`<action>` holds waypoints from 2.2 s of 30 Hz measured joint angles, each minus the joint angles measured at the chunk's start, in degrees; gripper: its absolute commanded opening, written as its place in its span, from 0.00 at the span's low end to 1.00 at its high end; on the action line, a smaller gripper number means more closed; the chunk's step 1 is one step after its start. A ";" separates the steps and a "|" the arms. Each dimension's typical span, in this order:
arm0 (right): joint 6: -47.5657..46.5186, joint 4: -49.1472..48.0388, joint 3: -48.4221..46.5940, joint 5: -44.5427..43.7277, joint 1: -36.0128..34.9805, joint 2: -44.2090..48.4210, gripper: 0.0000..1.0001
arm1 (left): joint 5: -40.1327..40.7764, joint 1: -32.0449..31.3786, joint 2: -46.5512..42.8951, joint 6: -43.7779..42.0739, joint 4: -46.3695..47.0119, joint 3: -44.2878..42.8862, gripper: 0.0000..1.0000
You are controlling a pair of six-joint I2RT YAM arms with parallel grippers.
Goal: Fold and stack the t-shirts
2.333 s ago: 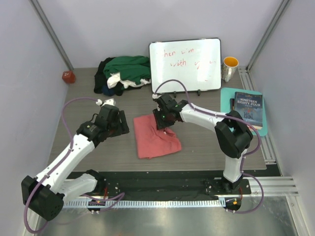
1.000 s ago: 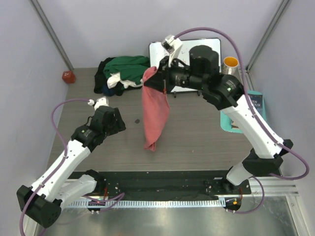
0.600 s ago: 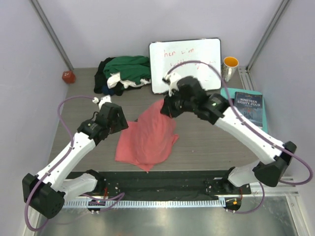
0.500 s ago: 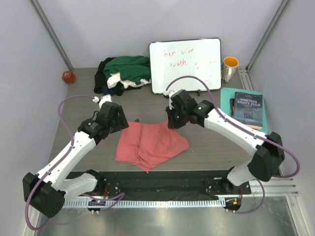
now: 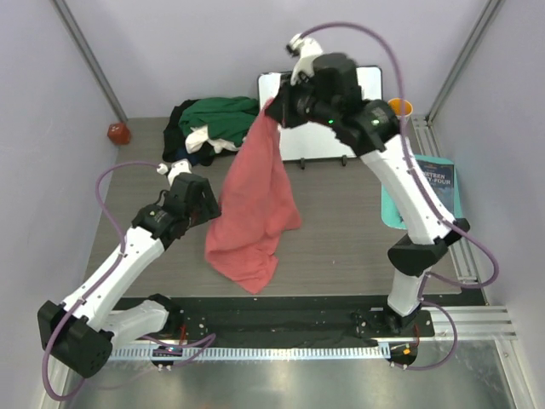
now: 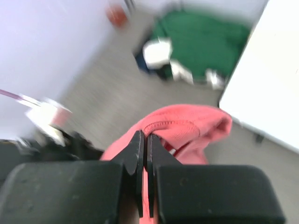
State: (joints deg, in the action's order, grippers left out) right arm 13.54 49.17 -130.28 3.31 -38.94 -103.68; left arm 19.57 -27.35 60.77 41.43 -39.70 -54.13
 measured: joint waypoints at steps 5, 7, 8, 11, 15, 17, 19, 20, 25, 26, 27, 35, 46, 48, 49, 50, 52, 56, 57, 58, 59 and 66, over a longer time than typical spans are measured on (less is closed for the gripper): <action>-1.20 0.57 -12.44 -0.28 -0.04 4.59 0.01 | -0.04 0.11 -0.39 0.15 0.00 0.02 0.69; -1.53 0.04 -9.46 -0.94 -0.04 9.27 0.01 | -0.04 0.11 -0.50 0.17 0.02 0.04 0.69; -1.88 -0.11 -6.43 -1.33 -0.04 12.74 0.01 | -0.07 0.11 -0.59 0.20 0.02 0.04 0.69; -2.64 -0.66 0.79 -2.84 0.46 19.37 0.01 | -0.13 0.11 -0.63 0.22 0.04 0.07 0.69; -3.04 -0.74 9.42 -3.30 2.60 22.82 0.01 | -0.61 0.11 -0.28 0.39 0.15 0.07 0.69; -3.06 -0.28 10.47 -2.51 4.70 21.35 0.01 | -1.29 0.11 0.33 0.37 0.46 0.07 0.69; -3.04 -0.17 10.47 -1.77 6.16 18.29 0.01 | -2.03 0.11 1.29 0.35 0.76 0.07 0.69; -2.95 -0.09 10.45 -1.51 6.73 16.55 0.01 | -2.27 0.11 1.79 0.35 0.90 0.07 0.69; -2.69 1.97 9.49 0.79 7.32 9.79 0.01 | -2.54 0.11 3.91 0.39 0.96 0.09 0.69; -2.71 2.89 8.13 1.31 7.32 8.35 0.01 | -2.54 0.11 4.02 0.39 1.07 0.13 0.69; -2.71 3.89 6.03 1.92 7.30 6.58 0.01 | -2.54 0.11 4.04 0.39 1.22 0.15 0.69; -1.31 4.44 -9.53 10.03 5.95 -2.91 0.01 | -2.19 0.11 4.22 0.31 1.60 -0.09 0.69; 1.25 -4.48 10.62 17.35 -4.11 17.99 0.01 | -3.26 0.11 4.31 1.40 3.06 0.42 0.69; 1.84 -7.34 19.39 17.62 -3.85 24.55 0.01 | -3.32 0.11 4.44 1.46 3.17 0.42 0.69; 2.08 -8.17 23.45 17.73 -3.65 26.67 0.01 | -3.30 0.11 4.55 1.46 3.21 0.39 0.69; 2.23 -8.98 26.62 17.79 -3.56 28.17 0.01 | -3.21 0.11 4.74 1.44 3.19 0.37 0.69; 2.89 -11.37 35.23 17.38 -3.52 30.47 0.01 | -3.06 0.11 5.25 1.38 2.99 0.17 0.69; 4.46 -11.67 49.31 13.25 -3.39 27.45 0.01 | -2.62 0.11 6.67 0.85 2.69 -0.81 0.70; 4.92 -11.58 51.76 12.09 -3.15 25.99 0.01 | -2.62 0.11 6.93 0.72 2.67 -1.03 0.70; 5.53 -11.21 54.84 10.58 -2.71 24.24 0.01 | -2.62 0.11 7.28 0.57 2.71 -1.31 0.70; 6.14 -10.60 57.24 9.27 -2.12 22.88 0.01 | -2.62 0.11 7.61 0.46 2.75 -1.60 0.70; 10.69 -8.92 68.08 3.56 3.04 22.03 0.01 | -3.45 0.15 13.05 -0.37 3.54 -5.09 0.70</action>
State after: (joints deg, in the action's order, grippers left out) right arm 24.23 40.25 -62.19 6.87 -35.90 -81.65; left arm 16.12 -27.20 73.82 41.06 -36.16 -59.22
